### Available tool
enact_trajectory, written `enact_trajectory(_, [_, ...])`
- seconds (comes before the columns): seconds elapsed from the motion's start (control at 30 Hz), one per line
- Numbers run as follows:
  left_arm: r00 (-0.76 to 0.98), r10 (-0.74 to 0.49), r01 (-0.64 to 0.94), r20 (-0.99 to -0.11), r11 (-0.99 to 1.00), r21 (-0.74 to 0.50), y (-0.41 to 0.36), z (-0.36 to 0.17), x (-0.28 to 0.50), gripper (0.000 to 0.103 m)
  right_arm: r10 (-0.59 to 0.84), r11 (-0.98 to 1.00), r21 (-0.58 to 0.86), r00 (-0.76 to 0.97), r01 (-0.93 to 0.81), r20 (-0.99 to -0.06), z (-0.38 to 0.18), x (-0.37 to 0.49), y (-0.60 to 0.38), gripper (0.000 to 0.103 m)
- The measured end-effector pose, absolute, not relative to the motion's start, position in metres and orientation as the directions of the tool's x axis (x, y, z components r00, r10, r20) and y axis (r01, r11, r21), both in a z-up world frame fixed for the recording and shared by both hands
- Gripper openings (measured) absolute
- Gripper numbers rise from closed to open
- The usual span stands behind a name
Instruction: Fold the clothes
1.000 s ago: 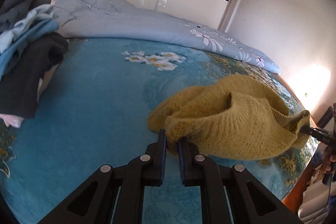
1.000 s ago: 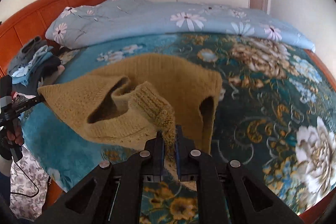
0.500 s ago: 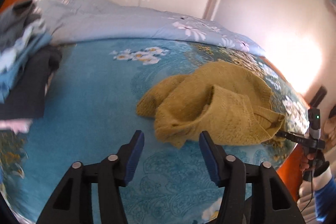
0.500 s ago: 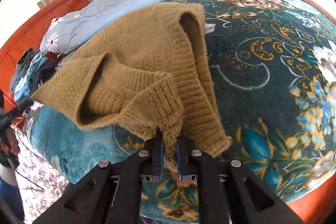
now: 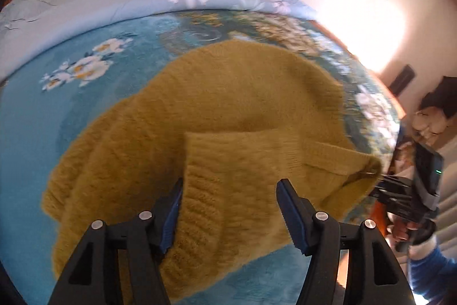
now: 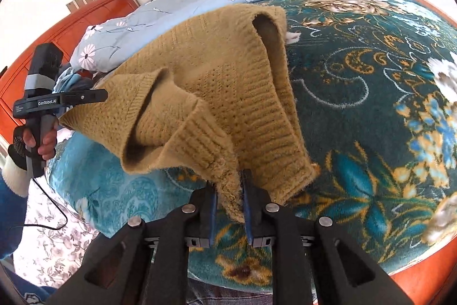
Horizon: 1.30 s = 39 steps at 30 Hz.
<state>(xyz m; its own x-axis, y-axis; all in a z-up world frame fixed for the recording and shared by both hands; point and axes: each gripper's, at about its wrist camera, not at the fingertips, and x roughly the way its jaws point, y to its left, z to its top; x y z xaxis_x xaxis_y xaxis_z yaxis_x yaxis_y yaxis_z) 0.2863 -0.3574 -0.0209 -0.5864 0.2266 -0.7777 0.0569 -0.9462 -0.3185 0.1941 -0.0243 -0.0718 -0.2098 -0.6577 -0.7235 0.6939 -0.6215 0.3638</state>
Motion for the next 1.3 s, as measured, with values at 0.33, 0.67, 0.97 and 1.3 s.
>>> enact_trajectory(0.33, [-0.571,0.194,-0.007,-0.797,-0.973,-0.232,-0.334,-0.014,0.309,0.067,-0.686,-0.609,0.403,-0.199,0.683,-0.7,-0.081,0.19,-0.022,0.017])
enact_trajectory(0.67, [-0.55,0.204,-0.067,-0.81,-0.977,-0.2,-0.366,0.001,0.261,0.067,-0.678,-0.613,0.395,-0.199,0.684,-0.708,-0.08,0.192,-0.023,0.017])
enact_trajectory(0.97, [-0.208,0.331,-0.287,-0.92,-0.92,-0.266,-0.353,-0.04,0.195,0.067,-0.671,-0.613,0.399,-0.182,0.682,-0.719,-0.08,0.191,-0.024,0.017])
enact_trajectory(1.3, [-0.03,0.431,-0.293,-0.902,-0.866,-0.404,-0.365,-0.059,0.175,0.069,-0.672,-0.608,0.418,-0.159,0.675,-0.723,-0.08,0.184,-0.025,0.017])
